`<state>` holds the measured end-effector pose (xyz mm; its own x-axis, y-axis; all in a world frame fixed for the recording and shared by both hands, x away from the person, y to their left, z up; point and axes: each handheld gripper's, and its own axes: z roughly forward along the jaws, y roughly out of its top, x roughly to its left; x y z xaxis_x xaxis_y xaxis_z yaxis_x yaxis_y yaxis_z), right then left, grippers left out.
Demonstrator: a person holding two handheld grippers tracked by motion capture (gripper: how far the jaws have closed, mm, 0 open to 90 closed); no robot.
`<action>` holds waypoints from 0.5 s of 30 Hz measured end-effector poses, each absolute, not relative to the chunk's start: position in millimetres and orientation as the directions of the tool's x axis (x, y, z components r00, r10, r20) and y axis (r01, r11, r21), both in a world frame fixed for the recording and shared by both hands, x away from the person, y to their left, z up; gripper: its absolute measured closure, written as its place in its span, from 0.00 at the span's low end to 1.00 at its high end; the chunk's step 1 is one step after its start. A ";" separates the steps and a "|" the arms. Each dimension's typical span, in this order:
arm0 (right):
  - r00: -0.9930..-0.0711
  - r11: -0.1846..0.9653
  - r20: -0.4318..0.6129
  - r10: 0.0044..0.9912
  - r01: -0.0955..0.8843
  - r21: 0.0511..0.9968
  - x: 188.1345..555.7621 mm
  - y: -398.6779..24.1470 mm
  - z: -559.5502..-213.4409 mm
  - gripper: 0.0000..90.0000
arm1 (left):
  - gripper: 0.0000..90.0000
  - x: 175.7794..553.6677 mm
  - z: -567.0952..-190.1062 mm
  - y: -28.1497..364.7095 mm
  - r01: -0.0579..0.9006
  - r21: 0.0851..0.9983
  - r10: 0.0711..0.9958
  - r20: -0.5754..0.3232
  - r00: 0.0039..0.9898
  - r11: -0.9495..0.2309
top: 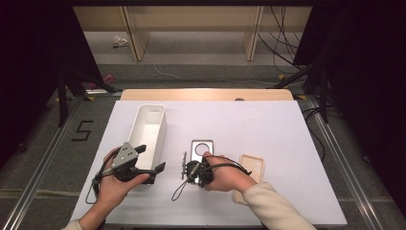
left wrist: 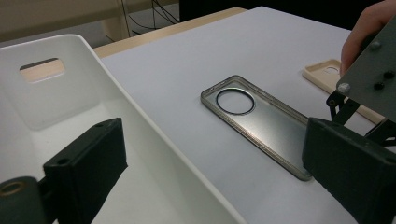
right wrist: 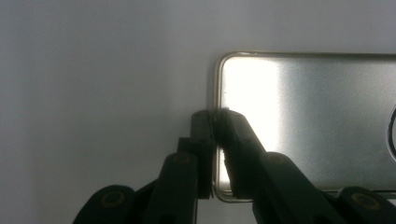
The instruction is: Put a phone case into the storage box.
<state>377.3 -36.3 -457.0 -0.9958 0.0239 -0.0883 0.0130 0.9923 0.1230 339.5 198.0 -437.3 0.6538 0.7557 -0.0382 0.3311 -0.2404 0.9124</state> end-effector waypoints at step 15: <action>-0.995 0.993 -0.093 0.021 0.010 0.117 377.2 -36.4 -456.5 0.98 | 0.07 339.4 -437.2 198.1 0.329 0.913 0.754 -0.036 0.655 -0.242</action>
<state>377.2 -36.4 -456.5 -0.9954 0.0213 -0.0929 0.0103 0.9931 0.1167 339.4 198.1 -437.2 0.6555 0.7544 -0.0359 0.3290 -0.2424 0.9127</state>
